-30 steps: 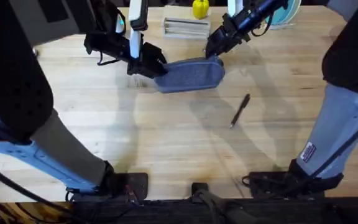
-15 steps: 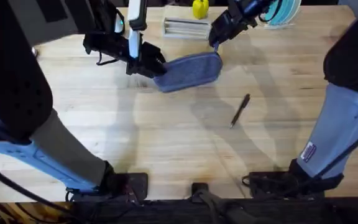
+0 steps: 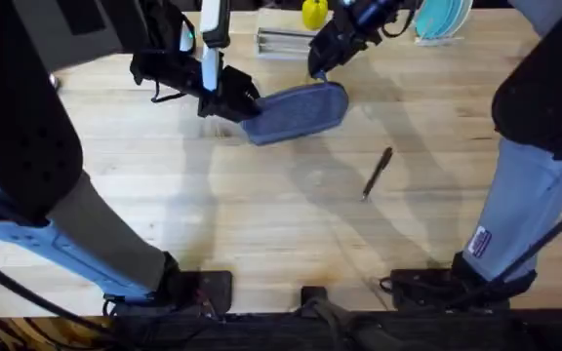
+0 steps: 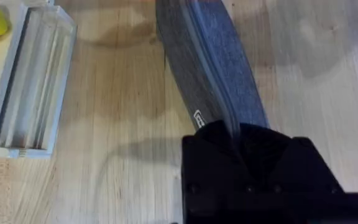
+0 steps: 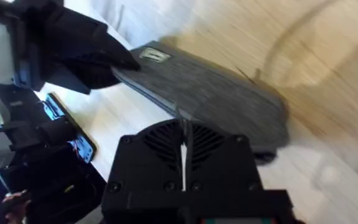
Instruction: Unzip the bag, pick up the pens from the table one at a time and place them inside, then zip the bag closed.
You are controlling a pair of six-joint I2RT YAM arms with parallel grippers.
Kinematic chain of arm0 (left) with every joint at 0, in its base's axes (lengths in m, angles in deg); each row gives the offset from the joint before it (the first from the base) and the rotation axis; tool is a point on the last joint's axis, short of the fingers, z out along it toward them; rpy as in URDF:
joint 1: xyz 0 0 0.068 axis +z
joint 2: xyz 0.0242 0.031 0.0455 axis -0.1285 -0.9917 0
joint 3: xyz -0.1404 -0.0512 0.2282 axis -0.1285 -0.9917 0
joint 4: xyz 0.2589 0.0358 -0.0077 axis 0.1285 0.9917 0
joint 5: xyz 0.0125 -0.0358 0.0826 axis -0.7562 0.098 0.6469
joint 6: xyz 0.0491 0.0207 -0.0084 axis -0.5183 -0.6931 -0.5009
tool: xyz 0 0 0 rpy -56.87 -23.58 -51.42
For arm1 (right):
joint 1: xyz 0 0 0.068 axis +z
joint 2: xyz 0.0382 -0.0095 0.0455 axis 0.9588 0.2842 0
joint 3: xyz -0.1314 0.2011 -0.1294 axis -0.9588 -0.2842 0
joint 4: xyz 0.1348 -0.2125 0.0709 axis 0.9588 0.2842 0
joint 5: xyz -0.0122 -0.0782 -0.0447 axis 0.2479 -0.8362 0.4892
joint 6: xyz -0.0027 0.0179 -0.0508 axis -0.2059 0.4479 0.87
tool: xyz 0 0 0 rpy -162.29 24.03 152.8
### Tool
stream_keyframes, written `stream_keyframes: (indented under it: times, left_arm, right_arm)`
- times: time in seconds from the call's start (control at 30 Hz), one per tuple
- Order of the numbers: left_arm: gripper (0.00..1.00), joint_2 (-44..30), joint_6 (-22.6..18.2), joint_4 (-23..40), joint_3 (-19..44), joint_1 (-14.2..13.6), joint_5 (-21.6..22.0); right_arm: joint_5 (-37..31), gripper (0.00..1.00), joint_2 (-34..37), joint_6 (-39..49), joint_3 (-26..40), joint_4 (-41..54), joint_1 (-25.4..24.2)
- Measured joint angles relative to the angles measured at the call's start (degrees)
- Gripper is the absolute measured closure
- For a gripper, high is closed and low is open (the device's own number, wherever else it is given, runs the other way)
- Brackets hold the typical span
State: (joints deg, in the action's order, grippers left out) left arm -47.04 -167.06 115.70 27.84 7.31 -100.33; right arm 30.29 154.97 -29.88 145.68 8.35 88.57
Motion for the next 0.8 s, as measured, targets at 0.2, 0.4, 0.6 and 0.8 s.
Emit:
stream_keyframes:
  times: [0.2, 0.4, 0.6, 0.8]
  left_arm:
    - [0.959, 0.00, 0.00, 0.00, 0.00, 0.00, 0.04]
    - [0.959, 0.00, 0.00, 0.11, 0.00, 0.45, 0.07]
    - [0.959, 0.00, 0.00, 0.36, 0.00, 0.76, 0.09]
    - [0.959, 0.00, 0.00, 0.55, 0.00, 0.76, 0.13]
  right_arm:
    - [-0.46, 0.971, 0.01, -3.67, 0.09, -4.67, 6.14]
    - [-1.29, 0.971, 0.01, -7.68, 0.11, -9.27, 12.51]
    - [-3.16, 0.971, 0.02, -9.90, 0.11, -11.92, 17.18]
    - [-5.97, 0.971, 0.02, -10.53, 0.11, -13.03, 19.96]
